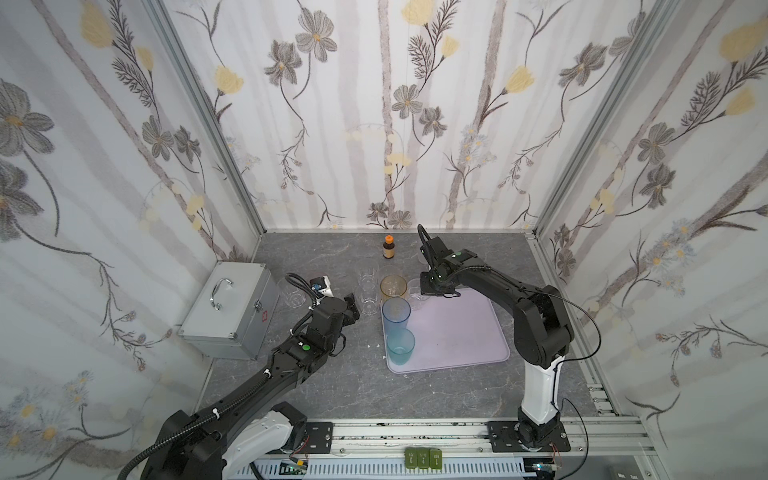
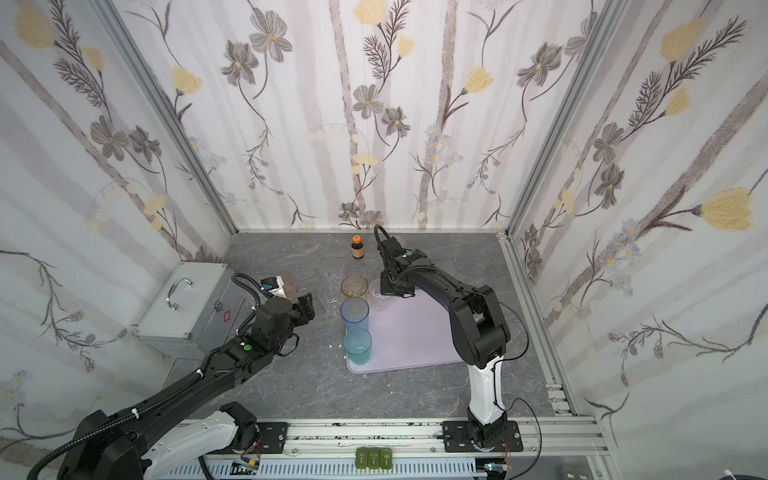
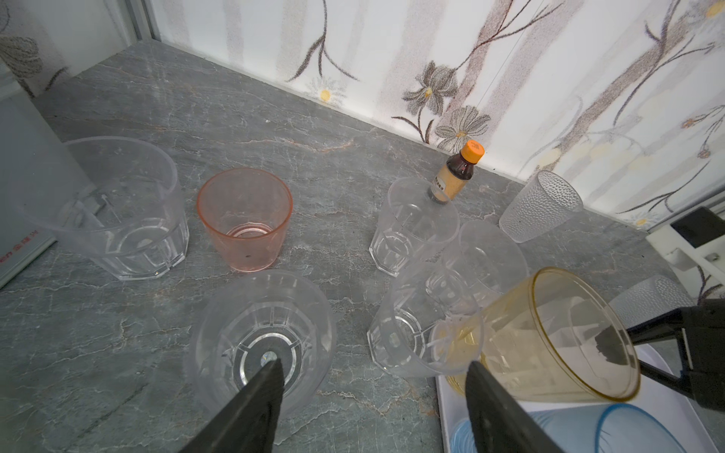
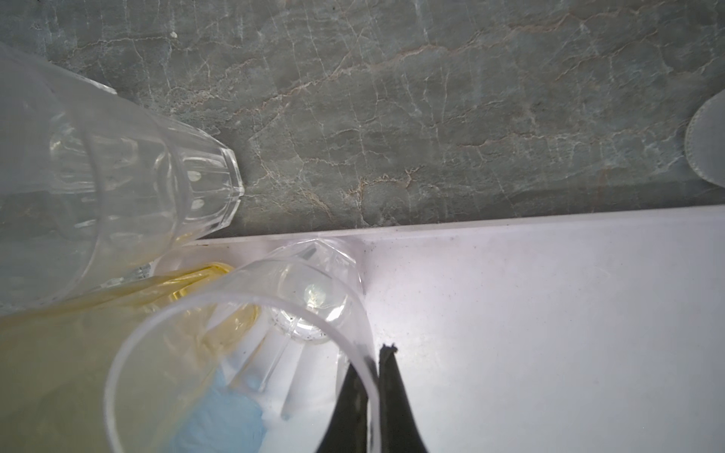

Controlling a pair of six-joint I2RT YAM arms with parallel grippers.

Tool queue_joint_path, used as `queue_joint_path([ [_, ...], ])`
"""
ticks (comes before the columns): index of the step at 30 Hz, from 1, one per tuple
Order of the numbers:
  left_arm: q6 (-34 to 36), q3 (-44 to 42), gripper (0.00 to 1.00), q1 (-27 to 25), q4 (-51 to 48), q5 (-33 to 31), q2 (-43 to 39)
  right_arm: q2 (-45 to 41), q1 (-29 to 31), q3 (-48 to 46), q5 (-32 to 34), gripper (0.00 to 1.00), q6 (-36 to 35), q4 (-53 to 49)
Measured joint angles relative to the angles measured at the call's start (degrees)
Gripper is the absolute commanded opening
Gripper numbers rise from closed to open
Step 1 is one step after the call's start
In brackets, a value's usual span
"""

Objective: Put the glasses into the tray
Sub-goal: 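Lower the clear glass onto the tray beside the yellow cup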

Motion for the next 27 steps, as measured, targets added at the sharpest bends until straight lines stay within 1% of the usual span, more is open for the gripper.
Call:
queue_joint_path([
  [2, 0.0, -0.2, 0.72, 0.5, 0.0, 0.2, -0.6, -0.4, -0.2, 0.0, 1.2, 0.0, -1.2, -0.9],
  [7, 0.1, -0.2, 0.72, 1.9, 0.0, 1.7, 0.5, -0.8, -0.3, 0.5, 2.8, 0.0, -5.3, -3.7],
  [11, 0.5, 0.3, 0.72, 3.0, -0.6, 3.9, 2.4, 1.7, -0.3, 2.4, 2.9, 0.0, -7.5, -5.0],
  [17, 1.1, 3.2, 0.72, 5.6, -1.7, 8.3, 2.7, 5.5, -0.2, 7.9, 2.9, 0.0, -9.6, -7.6],
  [19, 0.9, 4.0, 0.68, 6.4, -2.0, 9.3, 3.1, 5.9, -0.2, 8.7, 2.9, 0.0, -10.1, -7.7],
  [21, 0.3, 4.7, 0.65, 7.1, -2.8, 10.1, 3.9, 6.1, -0.2, 9.1, 2.7, 0.03, -10.6, -7.9],
  [24, -0.1, 6.3, 0.64, 8.1, -4.4, 11.1, 6.3, 6.4, -0.2, 9.5, 2.6, 0.07, -11.2, -8.1],
  [27, -0.2, 9.0, 0.64, 8.9, -6.1, 11.6, 9.2, 6.4, -0.1, 9.5, 2.6, 0.15, -11.6, -8.1],
])
